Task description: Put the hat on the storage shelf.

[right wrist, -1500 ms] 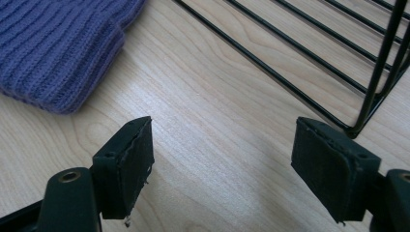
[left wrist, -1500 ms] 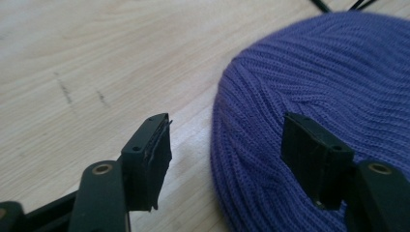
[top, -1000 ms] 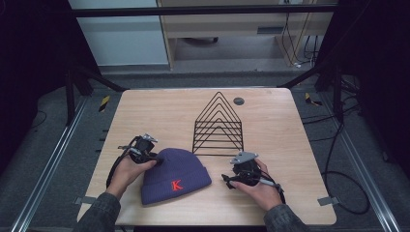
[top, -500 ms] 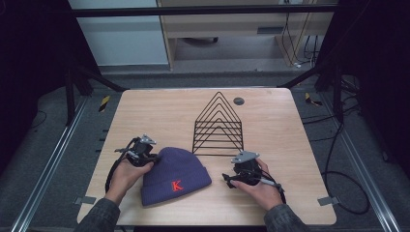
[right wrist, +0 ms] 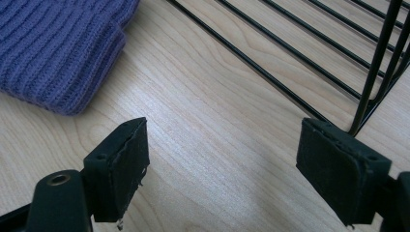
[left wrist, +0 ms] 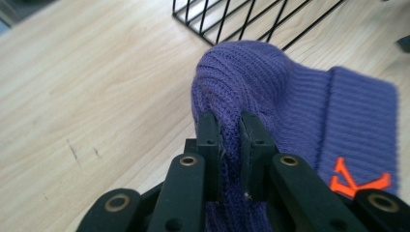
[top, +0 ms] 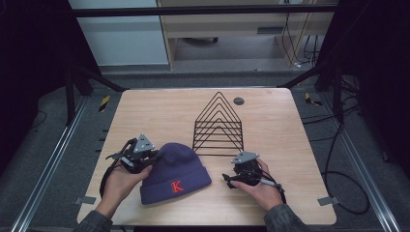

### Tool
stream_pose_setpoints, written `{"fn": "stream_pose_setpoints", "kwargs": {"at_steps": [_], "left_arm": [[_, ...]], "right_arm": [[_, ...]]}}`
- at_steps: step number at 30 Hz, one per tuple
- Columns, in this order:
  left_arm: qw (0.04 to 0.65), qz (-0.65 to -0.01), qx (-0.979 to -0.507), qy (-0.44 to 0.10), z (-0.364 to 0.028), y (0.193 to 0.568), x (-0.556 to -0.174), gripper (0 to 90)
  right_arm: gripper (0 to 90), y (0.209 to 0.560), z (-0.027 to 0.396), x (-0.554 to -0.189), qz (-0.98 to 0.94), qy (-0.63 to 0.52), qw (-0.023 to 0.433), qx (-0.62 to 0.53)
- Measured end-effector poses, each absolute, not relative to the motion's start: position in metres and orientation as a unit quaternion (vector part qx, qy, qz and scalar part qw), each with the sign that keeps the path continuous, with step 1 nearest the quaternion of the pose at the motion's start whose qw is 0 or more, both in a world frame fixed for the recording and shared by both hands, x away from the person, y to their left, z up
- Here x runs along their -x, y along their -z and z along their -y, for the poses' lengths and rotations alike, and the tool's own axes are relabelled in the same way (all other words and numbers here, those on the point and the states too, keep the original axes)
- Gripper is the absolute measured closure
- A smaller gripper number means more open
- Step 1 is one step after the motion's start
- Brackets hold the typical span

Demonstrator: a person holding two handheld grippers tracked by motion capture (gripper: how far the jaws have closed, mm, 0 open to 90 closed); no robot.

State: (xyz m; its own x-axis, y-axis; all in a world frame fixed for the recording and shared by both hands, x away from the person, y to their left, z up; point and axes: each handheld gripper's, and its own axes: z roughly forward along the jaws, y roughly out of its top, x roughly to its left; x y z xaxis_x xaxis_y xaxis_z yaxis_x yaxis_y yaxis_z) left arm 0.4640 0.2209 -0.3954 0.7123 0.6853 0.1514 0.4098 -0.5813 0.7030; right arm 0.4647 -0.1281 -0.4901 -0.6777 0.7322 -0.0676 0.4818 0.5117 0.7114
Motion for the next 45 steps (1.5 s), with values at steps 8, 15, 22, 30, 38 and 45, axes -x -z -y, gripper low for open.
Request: {"fn": "stream_pose_setpoints", "kwargs": {"at_steps": [8,15,22,30,38,45], "left_arm": [[0.345,-0.291,-0.863,-0.226,-0.215,0.373,-0.453,80.4],[0.350,-0.270,-0.864,-0.242,-0.213,0.350,-0.446,80.5],[0.352,-0.258,-0.860,-0.262,-0.217,0.326,-0.447,80.5],[0.363,-0.250,-0.855,-0.275,-0.221,0.300,-0.450,80.5],[0.376,-0.231,-0.851,-0.285,-0.220,0.275,-0.444,80.5],[0.387,-0.213,-0.852,-0.281,-0.213,0.253,-0.442,80.5]], "right_arm": [[17.6,0.488,0.126,-0.463,-0.851,-0.345,0.186,-0.350],[17.3,0.483,0.126,-0.460,-0.849,-0.356,0.189,-0.342],[17.3,0.474,0.121,-0.456,-0.843,-0.374,0.188,-0.337],[22.8,0.453,0.102,-0.452,-0.849,-0.391,0.187,-0.302],[31.0,0.431,0.078,-0.456,-0.850,-0.411,0.175,-0.278],[31.6,0.407,0.068,-0.463,-0.845,-0.429,0.169,-0.272]]}}
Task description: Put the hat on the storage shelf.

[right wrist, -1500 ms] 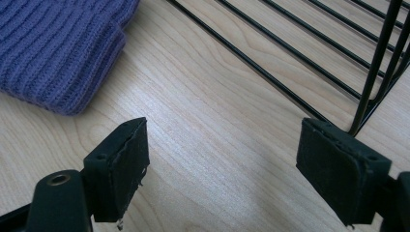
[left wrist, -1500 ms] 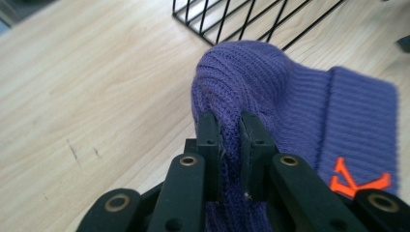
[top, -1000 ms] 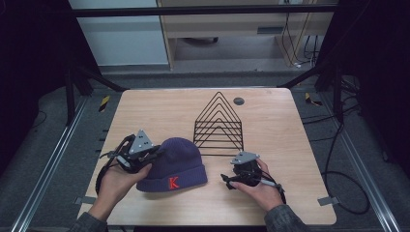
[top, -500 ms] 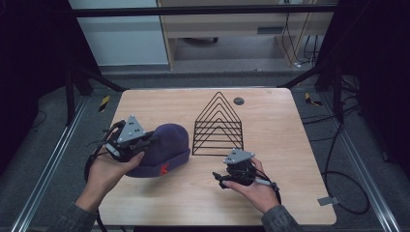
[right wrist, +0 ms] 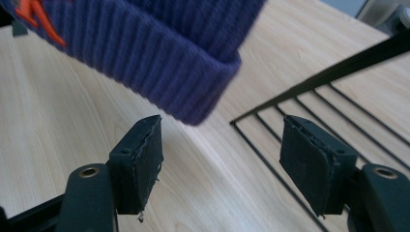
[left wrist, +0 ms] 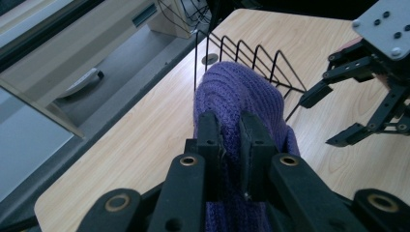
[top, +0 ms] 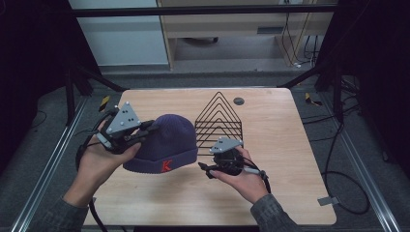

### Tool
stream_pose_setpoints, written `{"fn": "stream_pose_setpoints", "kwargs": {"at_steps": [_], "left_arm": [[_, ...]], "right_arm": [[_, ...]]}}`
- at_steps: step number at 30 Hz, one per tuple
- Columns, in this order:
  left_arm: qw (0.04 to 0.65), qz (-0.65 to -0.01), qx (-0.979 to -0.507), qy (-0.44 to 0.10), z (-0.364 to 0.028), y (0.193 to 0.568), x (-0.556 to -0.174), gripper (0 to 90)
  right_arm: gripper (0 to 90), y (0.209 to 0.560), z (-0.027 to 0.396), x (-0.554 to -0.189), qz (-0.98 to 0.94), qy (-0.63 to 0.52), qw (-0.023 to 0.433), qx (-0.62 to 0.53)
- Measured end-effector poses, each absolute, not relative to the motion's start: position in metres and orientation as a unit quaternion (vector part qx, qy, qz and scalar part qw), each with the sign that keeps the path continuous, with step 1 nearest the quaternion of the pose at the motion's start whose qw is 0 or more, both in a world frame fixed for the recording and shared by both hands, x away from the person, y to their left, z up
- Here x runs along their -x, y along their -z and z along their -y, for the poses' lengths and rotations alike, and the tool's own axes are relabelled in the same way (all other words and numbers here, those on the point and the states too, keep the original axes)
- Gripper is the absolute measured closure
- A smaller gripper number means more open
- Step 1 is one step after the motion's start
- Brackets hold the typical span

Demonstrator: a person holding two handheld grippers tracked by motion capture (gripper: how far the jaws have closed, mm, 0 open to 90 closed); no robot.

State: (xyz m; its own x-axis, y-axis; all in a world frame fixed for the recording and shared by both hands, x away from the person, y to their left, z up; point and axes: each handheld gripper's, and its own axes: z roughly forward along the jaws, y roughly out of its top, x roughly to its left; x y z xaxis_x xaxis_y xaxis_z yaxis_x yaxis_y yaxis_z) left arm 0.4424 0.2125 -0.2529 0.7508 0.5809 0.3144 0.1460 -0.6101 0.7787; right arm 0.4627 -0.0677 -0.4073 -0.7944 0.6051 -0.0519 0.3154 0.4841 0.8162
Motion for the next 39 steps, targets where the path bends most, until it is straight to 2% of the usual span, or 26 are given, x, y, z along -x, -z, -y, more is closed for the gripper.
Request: {"fn": "stream_pose_setpoints", "kwargs": {"at_steps": [14,16,18,19,22,24,31,39], "left_arm": [[0.399,-0.174,-0.852,-0.291,-0.200,0.219,-0.437,80.4],[0.402,-0.171,-0.851,-0.291,-0.199,0.219,-0.437,80.4],[0.406,-0.169,-0.851,-0.287,-0.197,0.218,-0.439,80.4],[0.406,-0.169,-0.851,-0.287,-0.197,0.218,-0.439,80.4],[0.407,-0.179,-0.850,-0.284,-0.195,0.219,-0.445,80.4],[0.407,-0.185,-0.849,-0.282,-0.194,0.219,-0.448,80.4],[0.427,-0.197,-0.838,-0.275,-0.187,0.206,-0.462,79.9],[0.462,-0.207,-0.819,-0.269,-0.165,0.184,-0.501,79.6]], "right_arm": [[31.4,0.380,0.060,-0.476,-0.843,-0.442,0.156,-0.262],[36.2,0.378,0.059,-0.478,-0.844,-0.444,0.151,-0.259],[45.6,0.378,0.059,-0.481,-0.845,-0.448,0.144,-0.256],[45.6,0.378,0.059,-0.481,-0.845,-0.448,0.144,-0.256],[61.8,0.376,0.061,-0.483,-0.845,-0.449,0.145,-0.253],[67.0,0.373,0.065,-0.483,-0.844,-0.451,0.142,-0.254],[69.8,0.349,0.084,-0.483,-0.843,-0.446,0.161,-0.253],[70.2,0.308,0.124,-0.503,-0.827,-0.446,0.200,-0.276]]}}
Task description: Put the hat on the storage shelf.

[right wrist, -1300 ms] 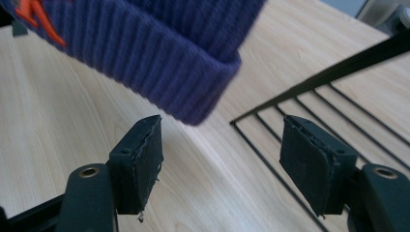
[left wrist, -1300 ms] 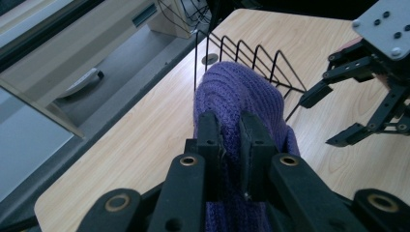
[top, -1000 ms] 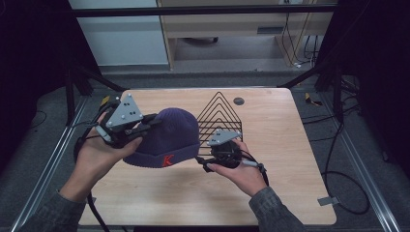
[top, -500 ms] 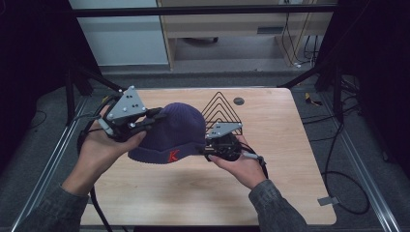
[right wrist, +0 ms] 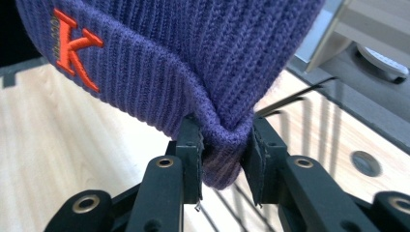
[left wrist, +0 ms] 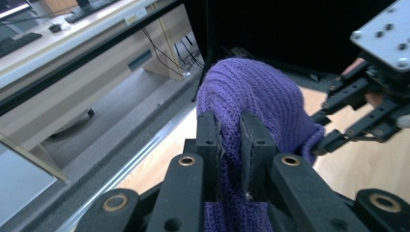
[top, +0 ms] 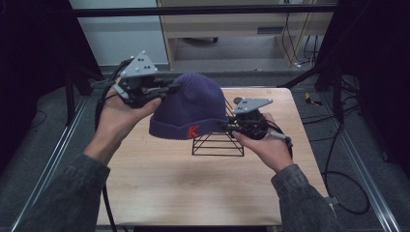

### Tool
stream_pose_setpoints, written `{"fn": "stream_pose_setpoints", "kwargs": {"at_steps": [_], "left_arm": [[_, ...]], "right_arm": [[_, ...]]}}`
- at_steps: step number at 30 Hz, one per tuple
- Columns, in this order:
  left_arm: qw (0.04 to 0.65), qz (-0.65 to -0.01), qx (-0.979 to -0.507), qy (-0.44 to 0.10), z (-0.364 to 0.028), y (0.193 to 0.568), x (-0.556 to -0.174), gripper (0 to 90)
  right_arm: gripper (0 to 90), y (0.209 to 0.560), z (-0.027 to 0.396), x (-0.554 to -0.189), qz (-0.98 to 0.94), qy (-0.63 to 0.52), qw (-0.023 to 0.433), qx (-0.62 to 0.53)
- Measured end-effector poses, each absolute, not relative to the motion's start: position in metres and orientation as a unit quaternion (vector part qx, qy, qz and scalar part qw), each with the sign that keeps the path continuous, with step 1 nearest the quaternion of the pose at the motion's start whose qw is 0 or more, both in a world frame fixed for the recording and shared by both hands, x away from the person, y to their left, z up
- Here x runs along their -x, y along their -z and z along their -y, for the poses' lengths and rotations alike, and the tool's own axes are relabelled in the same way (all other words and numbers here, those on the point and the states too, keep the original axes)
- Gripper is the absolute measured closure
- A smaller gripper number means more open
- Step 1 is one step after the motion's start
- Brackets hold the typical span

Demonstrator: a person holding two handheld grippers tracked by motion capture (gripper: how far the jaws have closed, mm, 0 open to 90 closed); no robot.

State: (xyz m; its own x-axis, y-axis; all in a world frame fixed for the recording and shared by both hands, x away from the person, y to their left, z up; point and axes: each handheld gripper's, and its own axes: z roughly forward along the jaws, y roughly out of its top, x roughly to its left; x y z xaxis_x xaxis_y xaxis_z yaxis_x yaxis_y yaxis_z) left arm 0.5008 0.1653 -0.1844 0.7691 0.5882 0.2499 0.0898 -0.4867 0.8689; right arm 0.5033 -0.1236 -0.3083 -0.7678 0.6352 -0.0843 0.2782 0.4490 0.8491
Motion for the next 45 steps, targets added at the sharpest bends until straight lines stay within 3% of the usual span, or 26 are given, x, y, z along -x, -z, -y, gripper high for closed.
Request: {"fn": "stream_pose_setpoints", "kwargs": {"at_steps": [15,45], "left_arm": [[0.463,-0.214,-0.818,-0.266,-0.110,0.188,-0.557,79.4],[0.454,-0.238,-0.824,-0.242,-0.090,0.238,-0.592,78.9]], "right_arm": [[70.3,0.303,0.165,-0.543,-0.815,-0.419,0.223,-0.332],[70.6,0.332,0.186,-0.548,-0.828,-0.384,0.205,-0.355]]}}
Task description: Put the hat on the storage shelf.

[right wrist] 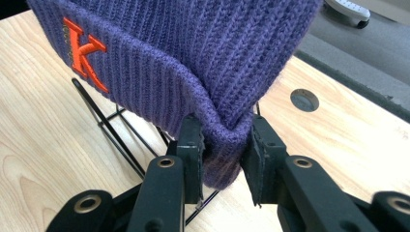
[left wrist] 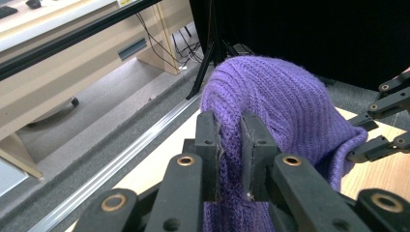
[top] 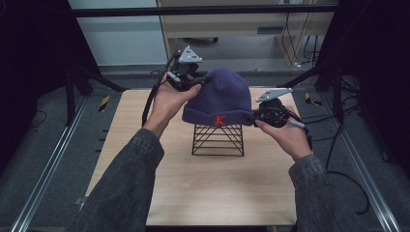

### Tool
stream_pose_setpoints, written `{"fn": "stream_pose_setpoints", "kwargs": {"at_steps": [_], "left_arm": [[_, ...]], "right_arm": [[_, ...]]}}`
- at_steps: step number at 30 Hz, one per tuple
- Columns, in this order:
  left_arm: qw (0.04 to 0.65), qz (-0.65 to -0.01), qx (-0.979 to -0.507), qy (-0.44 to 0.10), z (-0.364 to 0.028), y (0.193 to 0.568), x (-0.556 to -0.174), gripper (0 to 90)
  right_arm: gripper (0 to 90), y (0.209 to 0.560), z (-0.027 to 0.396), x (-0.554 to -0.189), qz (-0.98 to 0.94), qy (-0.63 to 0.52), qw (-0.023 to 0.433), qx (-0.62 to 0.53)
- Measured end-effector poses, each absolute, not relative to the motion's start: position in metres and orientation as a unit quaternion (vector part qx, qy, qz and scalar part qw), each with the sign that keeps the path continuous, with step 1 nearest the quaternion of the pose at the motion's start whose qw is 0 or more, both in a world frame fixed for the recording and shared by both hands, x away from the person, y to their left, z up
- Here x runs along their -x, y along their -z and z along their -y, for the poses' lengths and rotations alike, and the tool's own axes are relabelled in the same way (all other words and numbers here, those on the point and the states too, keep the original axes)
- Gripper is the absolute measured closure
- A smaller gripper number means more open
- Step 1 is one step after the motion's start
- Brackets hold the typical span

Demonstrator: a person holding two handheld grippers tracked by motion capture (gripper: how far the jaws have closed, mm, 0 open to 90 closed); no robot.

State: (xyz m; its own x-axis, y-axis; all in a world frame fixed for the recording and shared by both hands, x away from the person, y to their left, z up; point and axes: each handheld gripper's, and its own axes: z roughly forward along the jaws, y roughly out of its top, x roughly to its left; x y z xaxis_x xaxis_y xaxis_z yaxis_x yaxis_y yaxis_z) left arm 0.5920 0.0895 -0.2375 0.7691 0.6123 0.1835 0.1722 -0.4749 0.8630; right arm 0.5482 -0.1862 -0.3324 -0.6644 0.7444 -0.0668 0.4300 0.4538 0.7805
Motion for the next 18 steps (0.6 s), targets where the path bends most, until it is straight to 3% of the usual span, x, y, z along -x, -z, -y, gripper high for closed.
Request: {"fn": "stream_pose_setpoints", "kwargs": {"at_steps": [18], "left_arm": [[0.452,-0.242,-0.827,-0.231,-0.093,0.258,-0.589,78.7]], "right_arm": [[69.7,0.349,0.188,-0.542,-0.835,-0.375,0.193,-0.353]]}}
